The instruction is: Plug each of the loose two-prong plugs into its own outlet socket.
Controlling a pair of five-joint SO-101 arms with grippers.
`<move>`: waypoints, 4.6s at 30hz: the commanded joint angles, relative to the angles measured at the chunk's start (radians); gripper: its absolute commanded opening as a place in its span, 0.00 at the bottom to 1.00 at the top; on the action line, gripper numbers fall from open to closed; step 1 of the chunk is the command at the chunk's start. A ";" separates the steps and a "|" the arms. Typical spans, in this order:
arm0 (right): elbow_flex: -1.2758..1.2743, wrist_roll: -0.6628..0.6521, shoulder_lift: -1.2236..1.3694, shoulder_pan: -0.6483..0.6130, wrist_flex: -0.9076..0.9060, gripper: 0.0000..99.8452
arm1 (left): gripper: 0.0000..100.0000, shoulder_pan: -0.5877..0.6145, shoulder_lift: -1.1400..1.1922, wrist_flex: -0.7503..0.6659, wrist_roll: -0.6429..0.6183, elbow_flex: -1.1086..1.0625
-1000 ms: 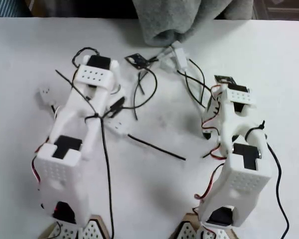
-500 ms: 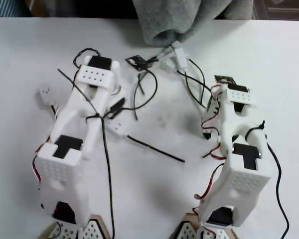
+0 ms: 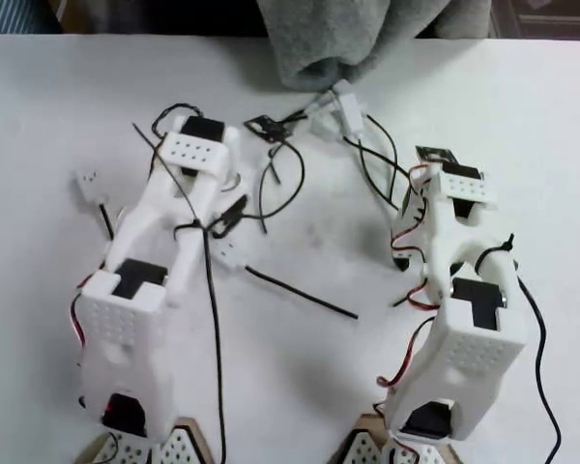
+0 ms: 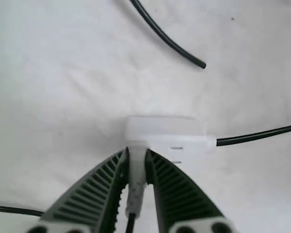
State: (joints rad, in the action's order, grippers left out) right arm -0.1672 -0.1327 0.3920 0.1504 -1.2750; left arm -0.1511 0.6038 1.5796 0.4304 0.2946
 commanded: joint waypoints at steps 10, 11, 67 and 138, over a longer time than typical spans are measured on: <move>-0.005 0.049 -0.015 0.010 0.005 0.26 | 0.21 -0.001 -0.111 0.201 -0.103 0.324; -0.005 0.049 -0.015 0.010 0.005 0.26 | 0.22 0.004 -0.125 0.204 -0.103 0.365; 0.483 -0.112 -0.191 -0.657 -0.437 0.26 | 0.23 0.119 -2.218 -0.416 -0.345 -1.567; 1.610 -0.485 0.905 -0.423 0.509 0.20 | 0.23 0.769 -2.428 -0.703 -0.635 -1.858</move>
State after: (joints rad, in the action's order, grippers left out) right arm 1.3993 -0.5900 1.3034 -0.3069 -0.8040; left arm 0.6421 -1.8174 0.8984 -0.1987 -1.5650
